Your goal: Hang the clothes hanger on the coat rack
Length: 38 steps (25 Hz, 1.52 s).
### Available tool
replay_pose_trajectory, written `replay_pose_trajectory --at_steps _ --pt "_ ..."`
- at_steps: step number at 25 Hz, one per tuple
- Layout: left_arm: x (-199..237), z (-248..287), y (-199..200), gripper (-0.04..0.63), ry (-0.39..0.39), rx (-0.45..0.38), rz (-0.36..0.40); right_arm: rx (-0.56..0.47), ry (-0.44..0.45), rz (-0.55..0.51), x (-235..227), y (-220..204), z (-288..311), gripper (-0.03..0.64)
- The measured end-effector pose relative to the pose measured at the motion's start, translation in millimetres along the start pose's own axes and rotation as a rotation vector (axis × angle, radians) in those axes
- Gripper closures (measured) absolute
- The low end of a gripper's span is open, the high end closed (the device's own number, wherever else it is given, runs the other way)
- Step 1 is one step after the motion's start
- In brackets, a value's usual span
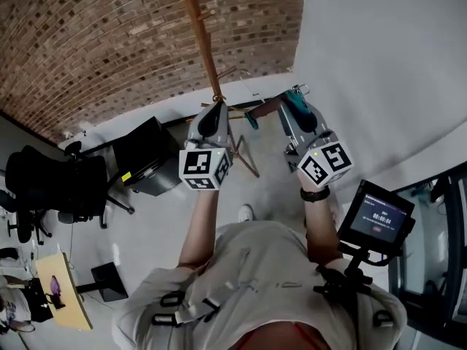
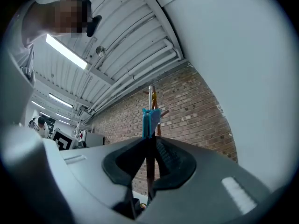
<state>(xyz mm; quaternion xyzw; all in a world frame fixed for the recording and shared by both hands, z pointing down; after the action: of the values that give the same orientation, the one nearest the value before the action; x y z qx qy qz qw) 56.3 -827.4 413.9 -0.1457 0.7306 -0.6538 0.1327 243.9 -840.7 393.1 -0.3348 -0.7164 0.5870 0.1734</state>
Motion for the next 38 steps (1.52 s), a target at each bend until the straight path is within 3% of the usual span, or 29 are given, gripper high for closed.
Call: replay_pose_trajectory --at_steps 6,11,16,22,26,32,37,38 --pt "62.0 16.1 5.8 0.597 0.066 -0.016 0.005 -0.053 0.088 0.066 -10.4 10.4 73.9 0.561" --pt "103.3 7.7 -8.6 0.597 0.198 0.002 -0.029 -0.096 0.28 0.29 -10.4 16.8 136.2 0.561" --pt "148.7 35.6 -27.2 0.597 0.309 0.035 -0.057 -0.164 0.414 0.518 -42.3 19.5 210.7 0.561" --pt "138.8 17.6 -22.7 0.597 0.395 0.026 -0.088 -0.246 0.521 0.829 -73.3 12.7 228.5 0.56" --pt "132.0 9.3 -15.6 0.597 0.407 -0.006 -0.108 -0.209 0.502 0.953 -81.9 -20.4 233.2 0.56" --pt "124.3 7.9 -21.3 0.597 0.395 0.025 -0.114 -0.177 0.421 1.088 -86.3 -65.3 234.5 0.56" --pt "125.8 10.7 -26.6 0.597 0.372 0.051 -0.134 -0.117 0.315 1.001 -90.6 -87.4 234.2 0.53" --pt "127.7 12.5 -27.6 0.597 0.365 0.054 -0.137 -0.094 0.298 0.975 -90.8 -92.4 234.5 0.496"
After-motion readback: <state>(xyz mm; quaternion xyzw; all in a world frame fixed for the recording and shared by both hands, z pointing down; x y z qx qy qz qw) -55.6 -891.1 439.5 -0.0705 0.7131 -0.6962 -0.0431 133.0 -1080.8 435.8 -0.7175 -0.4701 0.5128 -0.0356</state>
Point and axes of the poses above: the fingertips, and each gripper's own axes: z forward along the fingers, x to its left, y out of its top, the point moved 4 cm from there along -z, backward along the fingers, and after that the axes turned 7 degrees about -y, right-handed, at the moved point
